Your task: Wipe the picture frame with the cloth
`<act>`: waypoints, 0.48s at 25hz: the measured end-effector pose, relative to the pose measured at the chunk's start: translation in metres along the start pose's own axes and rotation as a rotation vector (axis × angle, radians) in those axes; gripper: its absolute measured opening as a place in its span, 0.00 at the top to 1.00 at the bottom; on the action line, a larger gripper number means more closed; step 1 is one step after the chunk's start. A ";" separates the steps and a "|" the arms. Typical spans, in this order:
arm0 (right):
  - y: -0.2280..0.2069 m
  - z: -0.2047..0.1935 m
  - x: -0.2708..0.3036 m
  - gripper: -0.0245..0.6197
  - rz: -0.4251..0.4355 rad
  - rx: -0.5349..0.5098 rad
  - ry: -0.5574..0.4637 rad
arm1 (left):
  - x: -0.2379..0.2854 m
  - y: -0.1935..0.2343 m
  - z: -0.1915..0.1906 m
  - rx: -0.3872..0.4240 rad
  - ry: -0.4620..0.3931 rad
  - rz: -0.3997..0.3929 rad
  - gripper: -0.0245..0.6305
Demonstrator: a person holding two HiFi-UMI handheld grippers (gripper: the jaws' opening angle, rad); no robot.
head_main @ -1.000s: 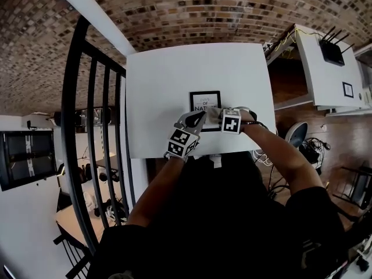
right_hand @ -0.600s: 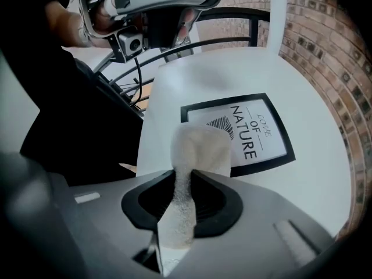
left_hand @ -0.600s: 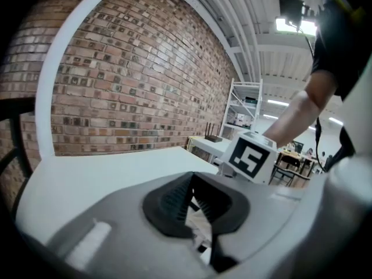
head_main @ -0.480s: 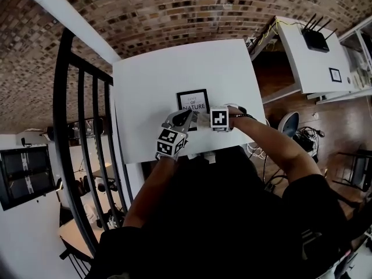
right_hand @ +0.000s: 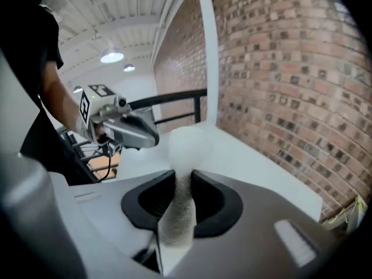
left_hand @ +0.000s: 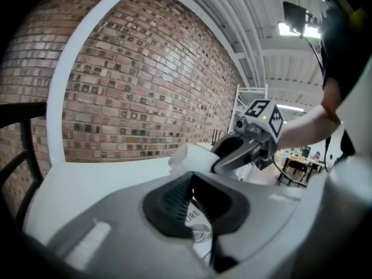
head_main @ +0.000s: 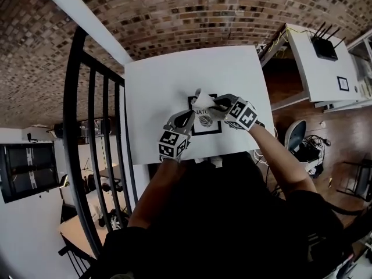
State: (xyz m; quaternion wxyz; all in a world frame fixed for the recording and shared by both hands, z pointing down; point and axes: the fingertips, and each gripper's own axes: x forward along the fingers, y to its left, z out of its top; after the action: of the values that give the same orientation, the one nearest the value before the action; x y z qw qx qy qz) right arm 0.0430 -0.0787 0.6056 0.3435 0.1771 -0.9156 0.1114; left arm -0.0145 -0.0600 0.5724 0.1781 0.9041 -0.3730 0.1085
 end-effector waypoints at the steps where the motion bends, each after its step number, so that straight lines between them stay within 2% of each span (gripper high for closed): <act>1: 0.001 0.012 -0.009 0.83 -0.030 0.008 -0.078 | -0.003 0.000 0.005 0.002 -0.014 -0.002 0.96; 3: 0.009 0.032 -0.028 0.83 -0.069 0.005 -0.202 | -0.011 -0.003 0.017 0.014 -0.048 -0.008 0.96; 7: 0.025 0.061 -0.070 0.83 -0.134 0.008 -0.389 | -0.023 -0.020 0.045 0.046 -0.113 -0.035 0.96; 12: 0.041 0.085 -0.108 0.83 -0.117 0.023 -0.571 | -0.036 -0.038 0.076 0.072 -0.195 -0.063 0.96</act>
State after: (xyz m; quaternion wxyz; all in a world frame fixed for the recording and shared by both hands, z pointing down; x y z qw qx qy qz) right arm 0.0519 -0.0418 0.4670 0.0756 0.2576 -0.9621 0.0474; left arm -0.0074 -0.0427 0.4821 0.1116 0.9275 -0.3557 0.0276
